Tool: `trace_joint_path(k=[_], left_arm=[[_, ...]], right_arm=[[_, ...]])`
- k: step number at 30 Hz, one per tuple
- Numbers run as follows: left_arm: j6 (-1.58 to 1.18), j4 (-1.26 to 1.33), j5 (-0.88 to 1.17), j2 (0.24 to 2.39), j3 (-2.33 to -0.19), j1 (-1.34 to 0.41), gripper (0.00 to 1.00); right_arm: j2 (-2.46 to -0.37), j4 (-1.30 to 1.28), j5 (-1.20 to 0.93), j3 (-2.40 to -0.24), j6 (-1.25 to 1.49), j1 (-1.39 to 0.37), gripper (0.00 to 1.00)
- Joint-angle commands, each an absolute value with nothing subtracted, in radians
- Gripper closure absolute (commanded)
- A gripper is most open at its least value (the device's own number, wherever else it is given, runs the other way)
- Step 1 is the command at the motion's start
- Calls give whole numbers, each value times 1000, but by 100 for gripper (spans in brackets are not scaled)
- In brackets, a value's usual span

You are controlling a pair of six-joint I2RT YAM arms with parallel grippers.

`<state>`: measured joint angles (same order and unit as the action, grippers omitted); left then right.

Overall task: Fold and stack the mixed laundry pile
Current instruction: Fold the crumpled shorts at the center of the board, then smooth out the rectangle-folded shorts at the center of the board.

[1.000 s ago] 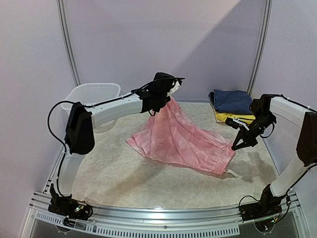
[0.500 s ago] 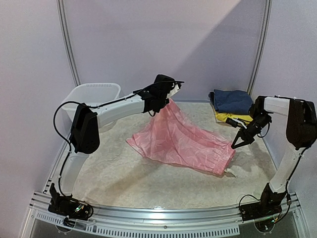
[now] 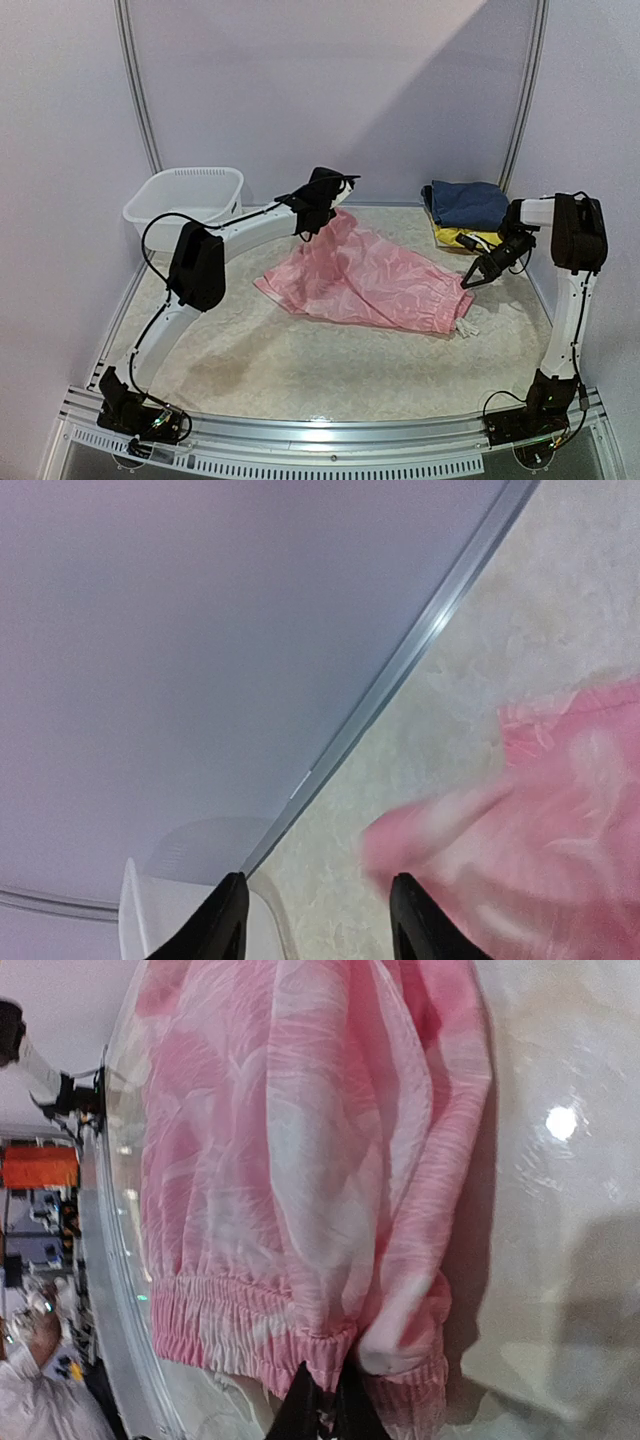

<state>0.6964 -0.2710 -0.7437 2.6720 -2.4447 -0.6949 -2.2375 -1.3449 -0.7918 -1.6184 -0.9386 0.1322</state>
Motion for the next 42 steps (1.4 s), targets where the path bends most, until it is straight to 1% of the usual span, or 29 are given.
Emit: trace_joint_path(k=[1,2,3,4,6,9,11,14,15,18,20,24,27,32,36,39,42], left_arm=[[596,-298,-759,2661,-2470,-672,40],[582,-311,-772,2635,-2446,-674,35],[560,-332,-779,2594,-2421,-675,32],[522,-361,-777,2549,-2388,-676,30],[414,-434,-748,2438,-2293,-679,27],[204,-547,-657,2253,-2104,-677,27],[84,-598,-554,2122,-1966,-674,29],[-64,-625,-401,1995,-1782,-667,35],[-124,-629,-326,1968,-1714,-662,39],[-284,-637,-246,1925,-1592,-636,47],[-387,-593,-202,1893,-1496,-609,49],[-535,-372,-107,1847,-1307,-554,52],[-604,-285,-54,1874,-1261,-522,53],[-651,-187,30,1947,-1249,-492,53],[-657,-161,14,1985,-1250,-476,54],[-646,-152,4,2005,-1249,-474,56],[-643,-147,4,2020,-1246,-472,56]], right_arm=[[-2281,-1423,-860,-1648,-832,150,79],[-2258,-1402,-857,-1632,-813,156,73],[-2233,-1373,-847,-1612,-782,162,68],[-2184,-1348,-835,-1591,-765,168,65],[-2112,-1303,-802,-1543,-735,176,62],[-1982,-1221,-734,-1461,-689,179,61],[-1901,-1167,-689,-1404,-658,177,60],[-1806,-1108,-618,-1337,-630,178,59],[-1785,-1101,-612,-1322,-635,178,58],[-1718,-1104,-635,-1298,-665,175,57],[-1700,-1112,-645,-1286,-701,159,57],[-1695,-1110,-629,-1240,-758,88,58],[-1704,-1065,-604,-1214,-763,39,59],[-1743,-1055,-610,-1257,-759,10,61],[-1793,-1059,-641,-1296,-765,8,62],[-1880,-1083,-672,-1351,-774,8,64],[-1964,-1067,-659,-1380,-762,8,65]])
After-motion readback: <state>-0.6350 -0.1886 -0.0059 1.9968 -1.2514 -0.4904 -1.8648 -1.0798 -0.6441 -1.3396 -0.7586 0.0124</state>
